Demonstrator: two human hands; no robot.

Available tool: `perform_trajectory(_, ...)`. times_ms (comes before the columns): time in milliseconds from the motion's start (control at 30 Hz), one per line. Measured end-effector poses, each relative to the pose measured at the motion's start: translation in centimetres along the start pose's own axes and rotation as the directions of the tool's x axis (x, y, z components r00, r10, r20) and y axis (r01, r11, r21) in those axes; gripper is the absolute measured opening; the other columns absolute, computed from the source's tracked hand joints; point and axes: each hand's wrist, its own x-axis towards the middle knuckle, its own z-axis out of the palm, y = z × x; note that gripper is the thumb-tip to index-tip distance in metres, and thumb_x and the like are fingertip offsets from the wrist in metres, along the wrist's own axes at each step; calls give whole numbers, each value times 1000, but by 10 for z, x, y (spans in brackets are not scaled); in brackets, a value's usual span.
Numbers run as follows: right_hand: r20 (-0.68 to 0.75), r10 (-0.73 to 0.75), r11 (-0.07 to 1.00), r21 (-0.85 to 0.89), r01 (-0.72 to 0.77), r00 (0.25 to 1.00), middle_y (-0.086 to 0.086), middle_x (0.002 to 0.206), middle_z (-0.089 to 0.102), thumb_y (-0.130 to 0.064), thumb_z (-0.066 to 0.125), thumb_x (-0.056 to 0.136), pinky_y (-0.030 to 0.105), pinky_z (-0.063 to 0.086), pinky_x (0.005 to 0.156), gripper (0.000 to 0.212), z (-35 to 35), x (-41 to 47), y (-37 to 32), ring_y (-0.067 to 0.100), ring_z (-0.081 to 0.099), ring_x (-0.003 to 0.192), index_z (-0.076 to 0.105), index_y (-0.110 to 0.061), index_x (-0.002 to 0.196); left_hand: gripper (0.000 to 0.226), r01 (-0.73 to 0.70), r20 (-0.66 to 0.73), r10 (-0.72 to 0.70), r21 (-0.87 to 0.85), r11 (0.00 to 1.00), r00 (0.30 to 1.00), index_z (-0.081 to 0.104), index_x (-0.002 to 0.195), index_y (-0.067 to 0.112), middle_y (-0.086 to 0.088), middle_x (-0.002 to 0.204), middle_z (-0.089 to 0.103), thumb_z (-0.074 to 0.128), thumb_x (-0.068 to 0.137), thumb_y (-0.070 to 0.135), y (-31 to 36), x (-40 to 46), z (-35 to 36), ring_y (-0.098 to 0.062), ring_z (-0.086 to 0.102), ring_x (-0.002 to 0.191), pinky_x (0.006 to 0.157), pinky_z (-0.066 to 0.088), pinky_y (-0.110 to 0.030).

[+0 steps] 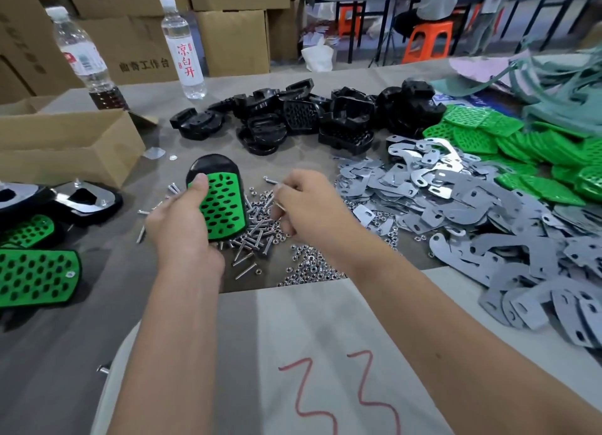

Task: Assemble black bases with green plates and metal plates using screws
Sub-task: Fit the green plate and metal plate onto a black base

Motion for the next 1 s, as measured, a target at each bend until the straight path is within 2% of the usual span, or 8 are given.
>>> perform_trajectory(133,-55,62,919,394,-35,997,2,69,61,-6,51,99,20,29,41,18,-32,-16,11,9,41,44,56,-13,82,33,-5,114,-4,80,997,993,54,70,19,12,52,67,84,83,18,-16,-16,16,-9,66,48,49,56,-34)
perform_trajectory(267,-246,-101,932,317,178,964,1,67,68,-6,60,101,20,31,42,15,-53,-28,30,11,40,44,63,-10,86,33,27,194,-68,204,979,979,69,54,26,-1,62,71,85,83,20,-29,-39,32,-29,69,63,58,59,-55)
perform_trajectory(333,-270,-162,903,347,253,949,3,72,73,-3,60,101,19,31,42,12,-56,-34,38,12,38,44,65,-8,91,31,15,226,-73,248,969,971,72,57,30,-2,66,72,84,85,22,-32,-49,36,-31,70,66,59,59,-60)
perform_trajectory(467,-247,-242,888,333,317,938,6,77,76,-1,61,100,22,32,43,15,-55,-34,47,14,36,44,67,-13,92,17,-51,267,-32,299,953,963,71,76,14,-14,82,74,81,87,22,-35,-58,37,-33,72,75,70,59,-69)
perform_trajectory(667,-254,-286,931,153,330,924,4,76,75,-2,66,97,14,42,53,18,-54,-30,53,2,56,51,68,-17,88,16,-144,292,49,315,938,955,72,84,6,-12,79,74,82,87,19,-38,-58,36,-27,72,70,68,61,-62)
perform_trajectory(800,-259,-407,913,-136,385,876,1,70,71,-4,70,94,41,58,67,9,-51,-29,56,12,71,68,68,-10,87,15,-276,309,165,359,892,937,73,86,11,-12,85,76,85,82,19,-43,-55,37,-34,75,84,79,61,-57)
perform_trajectory(867,-264,-444,894,-189,405,856,3,67,68,-6,69,94,49,57,67,10,-48,-31,55,23,70,68,65,-8,85,16,-366,354,230,388,846,906,73,84,17,-1,82,75,85,78,27,-45,-57,38,-23,73,82,79,61,-48)
perform_trajectory(1000,-265,-377,926,-108,361,887,-3,64,67,-5,65,97,35,46,56,17,-49,-31,55,12,57,54,58,-10,82,19,-391,360,253,388,835,898,73,86,18,4,81,74,84,76,31,-52,-60,39,-15,71,79,75,58,-35)
